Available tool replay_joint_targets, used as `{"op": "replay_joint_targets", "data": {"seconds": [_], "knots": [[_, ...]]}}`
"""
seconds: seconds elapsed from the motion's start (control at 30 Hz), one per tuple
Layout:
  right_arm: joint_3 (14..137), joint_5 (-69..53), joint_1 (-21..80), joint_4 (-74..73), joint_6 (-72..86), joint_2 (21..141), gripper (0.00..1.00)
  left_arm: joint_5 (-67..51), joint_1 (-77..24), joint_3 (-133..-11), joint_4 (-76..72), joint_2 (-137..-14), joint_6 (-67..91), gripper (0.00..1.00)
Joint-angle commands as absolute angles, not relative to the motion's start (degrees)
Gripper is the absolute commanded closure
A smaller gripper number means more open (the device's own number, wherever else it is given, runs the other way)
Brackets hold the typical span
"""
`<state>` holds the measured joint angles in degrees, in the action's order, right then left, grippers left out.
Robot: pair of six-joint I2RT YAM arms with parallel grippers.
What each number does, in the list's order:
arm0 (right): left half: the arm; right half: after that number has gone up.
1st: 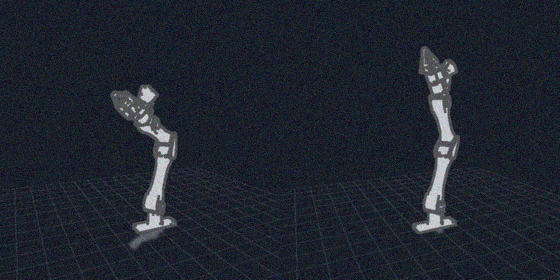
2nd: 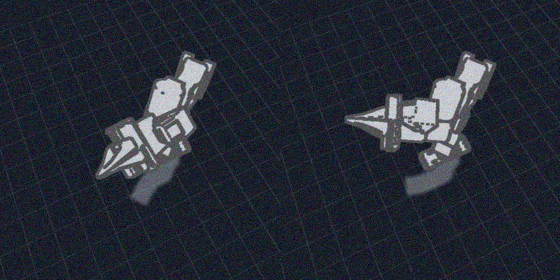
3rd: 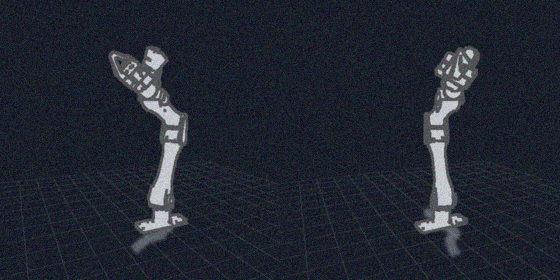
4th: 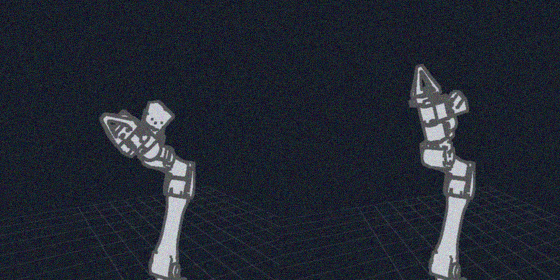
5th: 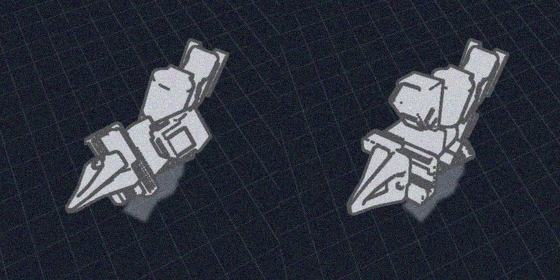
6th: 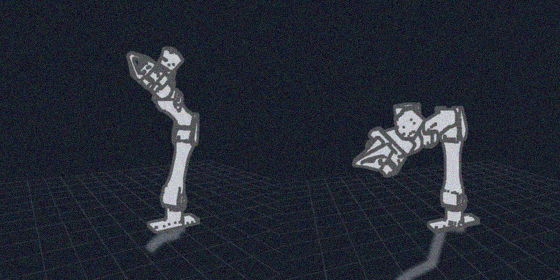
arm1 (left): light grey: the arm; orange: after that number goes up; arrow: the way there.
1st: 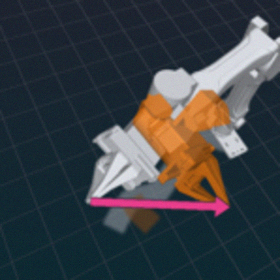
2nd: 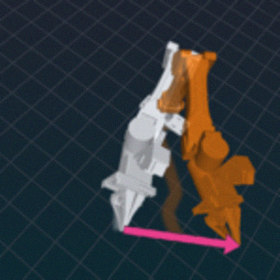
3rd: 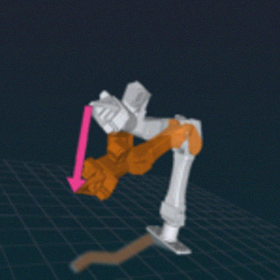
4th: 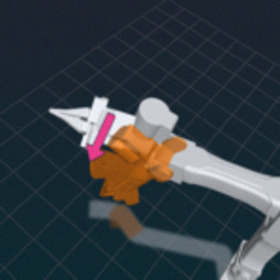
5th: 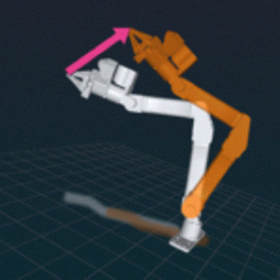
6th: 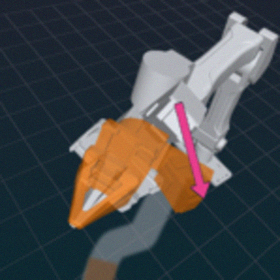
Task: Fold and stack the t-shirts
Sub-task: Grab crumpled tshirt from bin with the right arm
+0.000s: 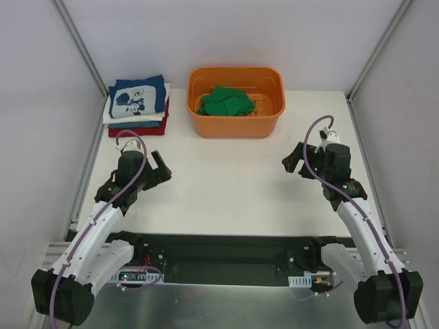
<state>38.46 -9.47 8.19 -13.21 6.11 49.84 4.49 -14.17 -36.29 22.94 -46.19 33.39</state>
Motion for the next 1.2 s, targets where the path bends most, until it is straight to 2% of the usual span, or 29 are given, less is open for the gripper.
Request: {"op": "replay_joint_targets", "data": {"seconds": [0.0,0.23,0.47,0.6,0.87,0.93,1.1,1.17], "knots": [[46.21,-11.95,8.61,-11.77,7.56,52.46,0.04,3.95,-13.97,-35.77,21.62,-45.7,32.61,0.01],[62.3,-17.75,9.84,-15.74,7.39,65.38,0.04,2.99,-13.97,-36.91,21.27,-45.97,32.87,0.01],[82.86,-5.56,18.36,-20.3,1.5,82.07,0.04,2.64,-13.97,-38.67,21.01,-47.55,33.49,0.01],[94.11,-4.66,20.47,-20.83,-1.49,96.28,0.04,2.11,-13.97,-39.29,20.92,-49.39,33.84,0.01],[127.4,2.2,23.11,-27.68,-3.87,122.33,0.04,4.66,-13.97,-39.55,20.92,-49.4,32.96,0.01],[129.11,1.5,23.29,-26.2,-3.17,124.62,0.04,4.75,-13.97,-39.46,20.92,-48.87,32.78,0.01],[123.93,4.21,23.82,-14.61,-1.76,125.68,0.04,4.22,-13.97,-39.55,20.83,-48.95,32.78,0.01],[126.11,4.22,23.82,-15.37,-0.89,130.05,0.04,4.48,-13.97,-39.9,21.0,-49.22,32.7,0.01]]}}
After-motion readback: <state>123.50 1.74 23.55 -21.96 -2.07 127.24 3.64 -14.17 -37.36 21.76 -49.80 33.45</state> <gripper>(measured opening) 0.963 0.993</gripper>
